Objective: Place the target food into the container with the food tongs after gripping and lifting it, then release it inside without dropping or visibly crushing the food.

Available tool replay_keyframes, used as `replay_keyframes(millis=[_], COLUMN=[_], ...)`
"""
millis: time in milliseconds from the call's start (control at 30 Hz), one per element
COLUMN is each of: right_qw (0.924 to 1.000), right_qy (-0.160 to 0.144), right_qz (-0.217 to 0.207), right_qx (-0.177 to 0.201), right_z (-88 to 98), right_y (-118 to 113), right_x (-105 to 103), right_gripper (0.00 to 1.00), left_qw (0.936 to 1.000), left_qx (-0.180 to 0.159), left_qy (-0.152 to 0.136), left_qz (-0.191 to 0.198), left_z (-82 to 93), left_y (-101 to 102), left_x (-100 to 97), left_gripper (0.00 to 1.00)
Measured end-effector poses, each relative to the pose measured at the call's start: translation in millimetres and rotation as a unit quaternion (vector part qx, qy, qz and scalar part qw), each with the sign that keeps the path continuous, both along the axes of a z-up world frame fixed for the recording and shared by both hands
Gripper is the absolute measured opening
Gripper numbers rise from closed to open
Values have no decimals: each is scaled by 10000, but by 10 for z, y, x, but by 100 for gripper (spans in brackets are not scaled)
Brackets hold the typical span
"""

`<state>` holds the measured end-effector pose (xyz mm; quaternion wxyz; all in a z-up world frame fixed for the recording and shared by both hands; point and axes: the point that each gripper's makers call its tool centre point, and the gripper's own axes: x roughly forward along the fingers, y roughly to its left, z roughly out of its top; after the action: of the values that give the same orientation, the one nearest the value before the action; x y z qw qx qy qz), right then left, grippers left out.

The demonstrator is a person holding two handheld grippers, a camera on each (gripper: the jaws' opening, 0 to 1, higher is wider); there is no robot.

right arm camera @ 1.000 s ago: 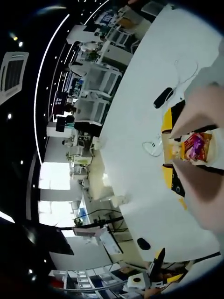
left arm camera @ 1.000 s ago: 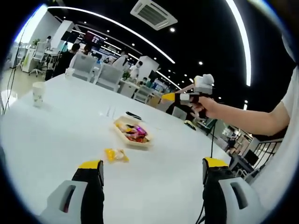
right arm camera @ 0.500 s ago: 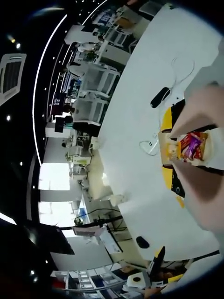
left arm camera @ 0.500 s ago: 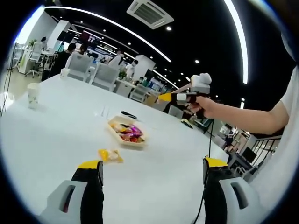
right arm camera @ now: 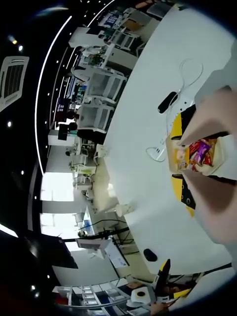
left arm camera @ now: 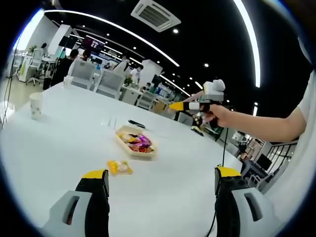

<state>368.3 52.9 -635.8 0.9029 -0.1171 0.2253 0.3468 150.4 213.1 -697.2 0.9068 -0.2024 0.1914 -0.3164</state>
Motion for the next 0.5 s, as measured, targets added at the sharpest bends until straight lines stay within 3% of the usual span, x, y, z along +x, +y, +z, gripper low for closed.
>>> replay_keyframes(millis=[500], right_qw=[9996], right_qy=[230], right_qz=[170], right_qx=[-53], right_z=[-194], right_y=[181], right_x=[-141], right_gripper=[27], left_qw=[10000], left_qx=[28], left_qy=[-49], left_qz=[75], left_z=[-25], left_y=[114], left_x=[-16], left_gripper=[89])
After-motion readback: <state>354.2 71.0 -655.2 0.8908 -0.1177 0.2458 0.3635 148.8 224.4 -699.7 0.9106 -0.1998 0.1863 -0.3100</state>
